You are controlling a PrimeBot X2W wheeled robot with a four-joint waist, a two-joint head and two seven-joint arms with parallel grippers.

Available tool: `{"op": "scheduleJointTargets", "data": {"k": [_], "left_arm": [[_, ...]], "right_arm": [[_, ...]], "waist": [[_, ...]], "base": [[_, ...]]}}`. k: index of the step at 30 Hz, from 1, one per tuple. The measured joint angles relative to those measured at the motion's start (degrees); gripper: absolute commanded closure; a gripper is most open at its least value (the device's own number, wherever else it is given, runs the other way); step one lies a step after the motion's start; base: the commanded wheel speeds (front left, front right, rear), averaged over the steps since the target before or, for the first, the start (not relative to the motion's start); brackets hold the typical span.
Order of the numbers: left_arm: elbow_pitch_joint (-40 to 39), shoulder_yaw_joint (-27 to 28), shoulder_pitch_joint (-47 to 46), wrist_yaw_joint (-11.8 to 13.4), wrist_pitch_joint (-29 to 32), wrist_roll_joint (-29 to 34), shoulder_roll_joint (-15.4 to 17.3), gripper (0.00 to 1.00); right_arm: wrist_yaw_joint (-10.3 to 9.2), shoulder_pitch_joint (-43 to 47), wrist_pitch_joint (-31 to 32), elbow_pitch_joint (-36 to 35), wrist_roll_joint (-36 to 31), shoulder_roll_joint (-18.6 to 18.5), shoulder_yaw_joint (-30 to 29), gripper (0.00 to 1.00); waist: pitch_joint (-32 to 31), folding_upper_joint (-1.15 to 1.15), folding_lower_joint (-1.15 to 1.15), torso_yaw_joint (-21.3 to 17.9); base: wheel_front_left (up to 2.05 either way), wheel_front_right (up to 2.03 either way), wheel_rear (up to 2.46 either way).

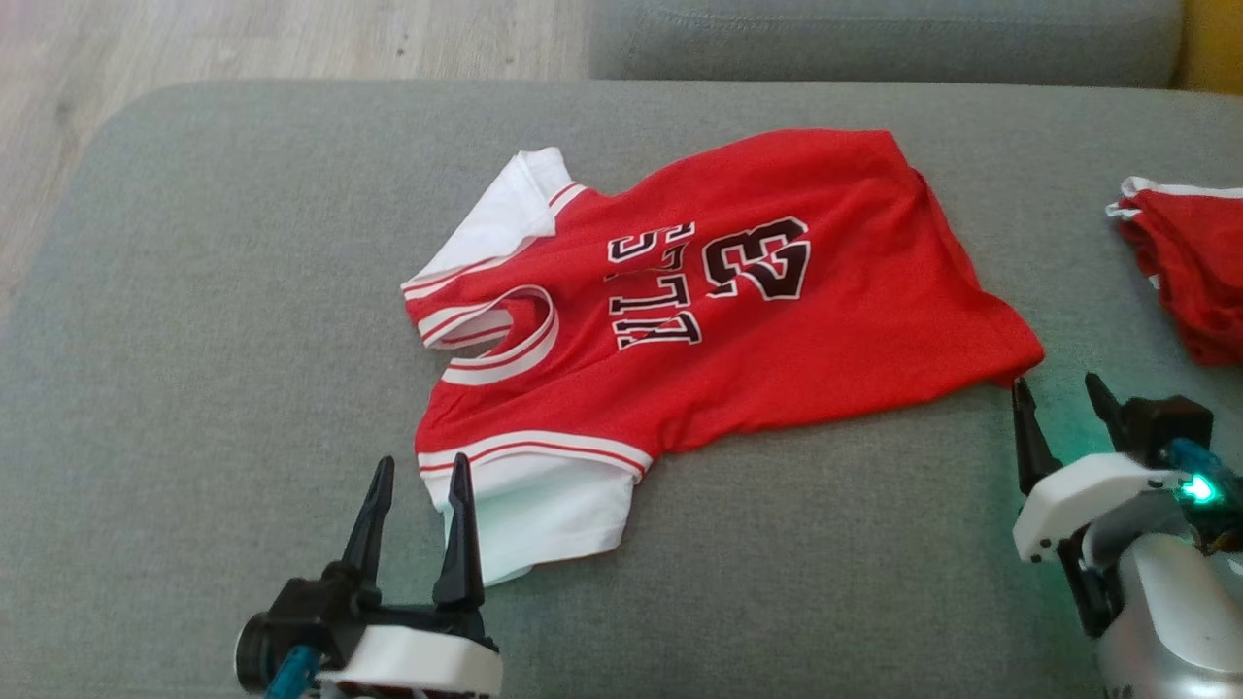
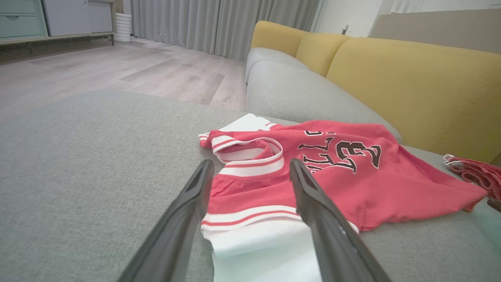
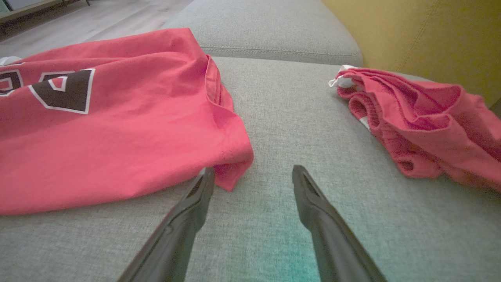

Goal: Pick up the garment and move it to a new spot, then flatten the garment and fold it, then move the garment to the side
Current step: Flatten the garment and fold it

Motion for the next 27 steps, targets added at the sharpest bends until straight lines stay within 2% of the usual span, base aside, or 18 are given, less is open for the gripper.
{"op": "scheduleJointTargets", "data": {"k": [7,15,21,24,25,26,27], "left_arm": [[-0.01,-0.14,-0.72,0.0,0.43,0.01,0.46,0.0],[0.11,-0.21,-1.12,0.01,0.43,0.01,0.68,0.0],[0.15,-0.44,-1.1,0.03,0.43,0.01,0.76,0.0],[0.15,-0.66,-1.1,0.03,0.44,0.01,0.85,0.0],[0.15,-0.73,-1.09,0.03,0.45,0.01,0.91,0.0],[0.15,-0.8,-1.09,0.04,0.52,0.01,0.99,0.0],[0.15,-0.91,-1.09,0.05,0.52,0.01,1.11,0.0]], "right_arm": [[0.0,-1.28,2.65,-0.6,-2.8,0.0,-0.15,0.0],[0.0,-4.67,2.67,1.21,-1.71,-0.18,3.14,0.0],[0.0,-4.68,3.66,3.92,-0.57,-0.29,4.1,0.18],[0.0,-4.92,3.65,5.41,0.22,-0.42,4.56,0.18],[0.0,-5.16,3.64,5.97,0.29,-0.54,4.66,0.24],[0.0,-5.54,3.63,6.5,0.36,-0.67,4.72,0.35],[0.0,-6.1,3.54,7.1,0.55,-0.84,4.72,0.39]], "waist": [[1.95,0.0,0.0,1.76],[2.32,0.0,0.01,3.17],[1.95,0.0,0.01,3.06],[1.83,0.0,0.01,2.84],[1.83,0.0,0.01,2.77],[1.85,0.0,0.01,2.7],[1.87,0.0,0.01,2.66]], "base": [[0.0,0.0,0.0],[0.0,0.0,0.0],[0.0,0.0,0.0],[0.0,0.0,0.0],[0.0,0.0,0.0],[0.0,0.0,0.0],[0.0,0.0,0.0]]}}
